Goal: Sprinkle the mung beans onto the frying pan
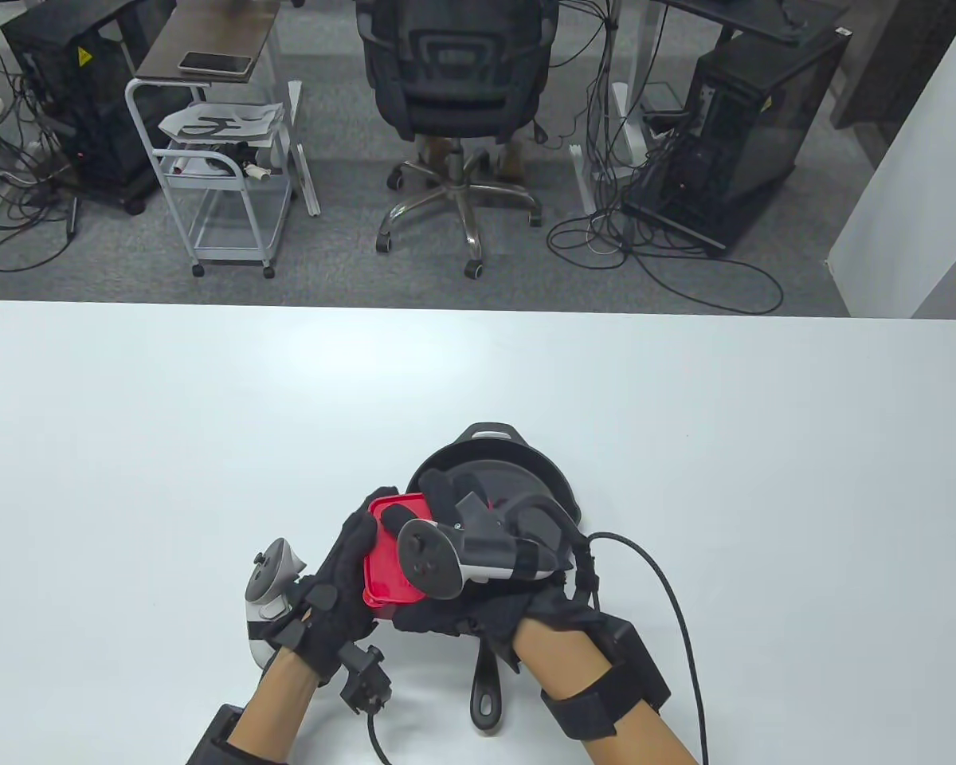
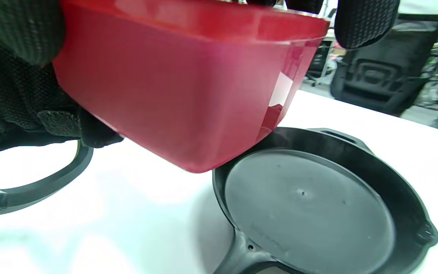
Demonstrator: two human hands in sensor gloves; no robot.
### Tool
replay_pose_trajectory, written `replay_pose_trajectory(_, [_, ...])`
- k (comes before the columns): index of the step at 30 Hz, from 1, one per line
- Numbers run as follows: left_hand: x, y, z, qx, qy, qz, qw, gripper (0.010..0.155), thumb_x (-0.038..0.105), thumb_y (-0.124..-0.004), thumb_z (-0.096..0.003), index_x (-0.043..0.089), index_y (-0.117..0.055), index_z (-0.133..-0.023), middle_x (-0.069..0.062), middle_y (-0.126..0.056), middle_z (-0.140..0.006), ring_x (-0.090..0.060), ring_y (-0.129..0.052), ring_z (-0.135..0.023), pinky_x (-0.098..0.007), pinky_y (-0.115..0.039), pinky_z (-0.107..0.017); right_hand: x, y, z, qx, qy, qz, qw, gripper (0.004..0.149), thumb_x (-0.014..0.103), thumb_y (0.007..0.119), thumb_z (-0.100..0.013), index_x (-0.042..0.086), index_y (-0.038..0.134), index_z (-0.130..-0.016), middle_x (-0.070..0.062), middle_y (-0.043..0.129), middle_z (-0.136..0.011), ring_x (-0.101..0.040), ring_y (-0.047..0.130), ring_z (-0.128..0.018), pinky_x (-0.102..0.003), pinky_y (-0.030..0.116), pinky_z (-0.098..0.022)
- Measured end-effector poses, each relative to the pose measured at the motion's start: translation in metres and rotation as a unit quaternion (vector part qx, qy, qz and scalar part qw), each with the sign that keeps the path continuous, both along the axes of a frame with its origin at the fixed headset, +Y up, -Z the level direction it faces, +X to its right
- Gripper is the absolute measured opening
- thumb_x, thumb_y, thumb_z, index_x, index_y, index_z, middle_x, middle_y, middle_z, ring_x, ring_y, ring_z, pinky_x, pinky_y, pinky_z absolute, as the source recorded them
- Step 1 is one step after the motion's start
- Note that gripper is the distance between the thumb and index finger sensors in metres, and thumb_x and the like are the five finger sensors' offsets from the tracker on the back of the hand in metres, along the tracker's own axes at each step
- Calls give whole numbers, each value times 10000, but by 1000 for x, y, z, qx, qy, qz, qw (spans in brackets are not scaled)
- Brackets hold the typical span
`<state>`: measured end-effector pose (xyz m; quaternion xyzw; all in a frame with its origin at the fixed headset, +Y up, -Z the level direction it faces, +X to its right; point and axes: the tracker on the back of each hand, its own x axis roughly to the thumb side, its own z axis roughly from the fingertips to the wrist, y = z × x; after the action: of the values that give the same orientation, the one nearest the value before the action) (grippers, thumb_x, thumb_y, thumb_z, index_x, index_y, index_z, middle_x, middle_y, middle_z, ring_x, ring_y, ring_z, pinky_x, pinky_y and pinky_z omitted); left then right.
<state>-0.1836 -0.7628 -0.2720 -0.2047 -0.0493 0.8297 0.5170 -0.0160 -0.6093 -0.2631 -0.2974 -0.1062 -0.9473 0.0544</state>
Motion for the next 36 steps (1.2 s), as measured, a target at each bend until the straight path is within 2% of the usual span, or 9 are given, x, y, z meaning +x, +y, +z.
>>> replay_pose_trajectory(4, [-1, 0, 0, 2, 25, -14, 1000, 809, 794, -601, -515, 386, -331, -1158, -218, -586, -1094, -413, -946, -678, -396, -944, -345, -3, -5, 13, 53, -17, 18, 998, 881, 743, 679, -485, 329, 317, -1173, -254, 267, -1243, -559, 393, -1079, -705, 594, -664])
replay_pose_trajectory(10, [0, 0, 2, 5, 56, -6, 998, 789, 788, -589, -514, 389, -340, -1148, -218, -566, -1097, -414, -935, -681, -400, -942, -346, -4, -15, 29, 131, -54, -29, 990, 787, 748, 619, -485, 388, 425, -1157, -234, 435, -1230, -537, 502, -1052, -656, 680, -615])
replay_pose_trajectory(11, [0, 0, 3, 6, 56, -2, 998, 787, 789, -582, -514, 388, -340, -1146, -218, -561, -1098, -412, -933, -681, -396, -942, -347, -5, -18, 31, 138, -53, -26, 989, 781, 751, 581, -490, 391, 404, -1160, -240, 397, -1234, -537, 486, -1054, -641, 698, -606])
replay_pose_trajectory(16, [5, -2, 7, 7, 83, 16, 996, 775, 795, -550, -505, 394, -342, -1135, -209, -544, -1098, -403, -928, -658, -384, -940, -325, -9, -28, 37, 194, -49, -63, 978, 755, 751, 546, -488, 392, 466, -1148, -216, 469, -1227, -554, 508, -1037, -690, 669, -588])
replay_pose_trajectory(19, [4, -1, 6, 15, 90, 27, 995, 770, 794, -542, -504, 395, -335, -1130, -210, -516, -1097, -406, -914, -657, -383, -935, -323, -6, -35, 40, 245, -37, -119, 961, 722, 743, 556, -493, 381, 558, -1117, -200, 550, -1199, -556, 548, -1007, -713, 664, -562])
replay_pose_trajectory(25, [4, -7, 5, 15, 103, 36, 994, 748, 783, -539, -499, 402, -384, -1123, -222, -518, -1082, -407, -918, -620, -381, -935, -304, -6, -45, 45, 261, -52, -165, 950, 697, 741, 543, -521, 344, 612, -1089, -164, 589, -1178, -558, 543, -984, -733, 641, -554])
replay_pose_trajectory(28, [4, -7, 7, 25, 121, 32, 992, 765, 797, -512, -487, 390, -393, -1124, -226, -531, -1073, -393, -932, -603, -366, -943, -291, -7, -43, 46, 242, -72, -217, 943, 691, 722, 496, -541, 300, 663, -1062, -165, 642, -1156, -597, 532, -981, -768, 593, -565])
replay_pose_trajectory(33, [3, -6, 7, 26, 127, 48, 990, 805, 825, -499, -460, 381, -397, -1124, -228, -528, -1071, -405, -925, -603, -380, -936, -291, -7, -36, 42, 222, -78, -240, 942, 680, 717, 491, -549, 299, 682, -1050, -142, 653, -1156, -584, 516, -995, -771, 568, -583])
replay_pose_trajectory(36, [5, -6, 7, 28, 118, 56, 991, 807, 825, -493, -465, 377, -382, -1126, -228, -514, -1075, -403, -920, -611, -375, -937, -299, -4, -31, 39, 199, -94, -262, 940, 667, 715, 570, -534, 299, 706, -1038, -133, 676, -1144, -569, 523, -993, -760, 566, -591])
